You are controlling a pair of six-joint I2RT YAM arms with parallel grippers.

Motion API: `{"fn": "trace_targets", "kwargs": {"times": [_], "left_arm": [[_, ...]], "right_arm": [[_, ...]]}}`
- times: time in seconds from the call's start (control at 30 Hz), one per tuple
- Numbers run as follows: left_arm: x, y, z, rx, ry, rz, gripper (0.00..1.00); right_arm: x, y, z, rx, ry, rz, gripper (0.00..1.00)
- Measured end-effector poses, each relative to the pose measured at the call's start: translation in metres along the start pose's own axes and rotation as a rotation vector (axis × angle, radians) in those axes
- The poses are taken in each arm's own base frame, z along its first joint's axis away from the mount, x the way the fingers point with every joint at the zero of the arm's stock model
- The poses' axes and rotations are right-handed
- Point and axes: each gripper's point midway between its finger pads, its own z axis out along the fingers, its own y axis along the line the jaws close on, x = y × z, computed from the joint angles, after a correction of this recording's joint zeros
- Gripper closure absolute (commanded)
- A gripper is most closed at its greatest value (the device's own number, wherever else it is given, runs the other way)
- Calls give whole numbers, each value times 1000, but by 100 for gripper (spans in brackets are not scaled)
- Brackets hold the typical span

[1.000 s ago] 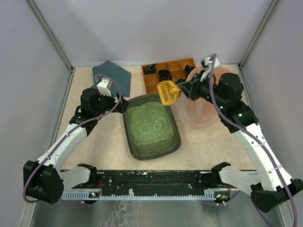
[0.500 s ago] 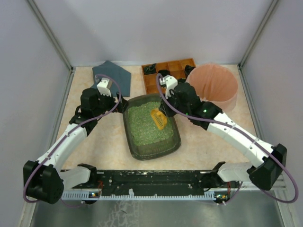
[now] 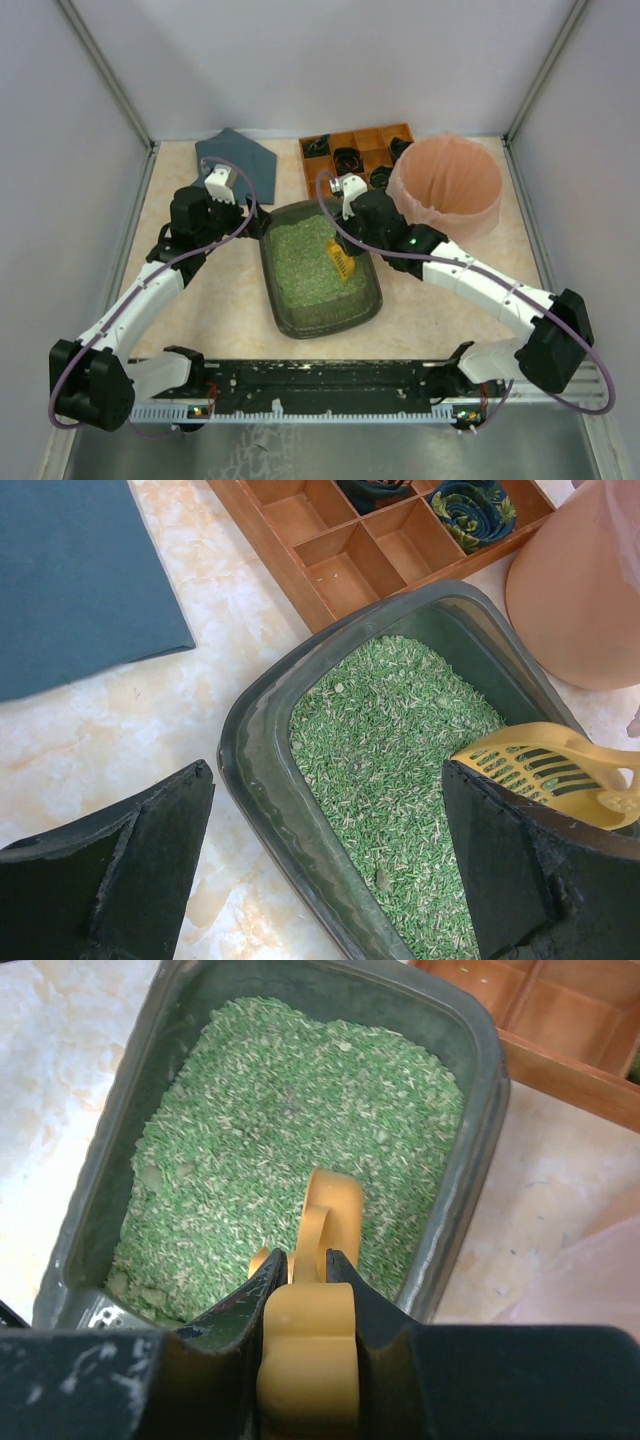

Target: Clean the litter box

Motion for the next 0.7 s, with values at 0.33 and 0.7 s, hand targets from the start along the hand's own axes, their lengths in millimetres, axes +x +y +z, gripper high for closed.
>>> {"fn": "trace_targets", "kwargs": {"times": [0.33, 0.7], "left_arm": [[0, 0, 0, 0, 0, 0, 0], [0, 0, 0, 0, 0, 0, 0]], "right_arm": [[19, 15, 31, -71, -3, 76, 85], [25, 3, 18, -4, 21, 78, 29]]}}
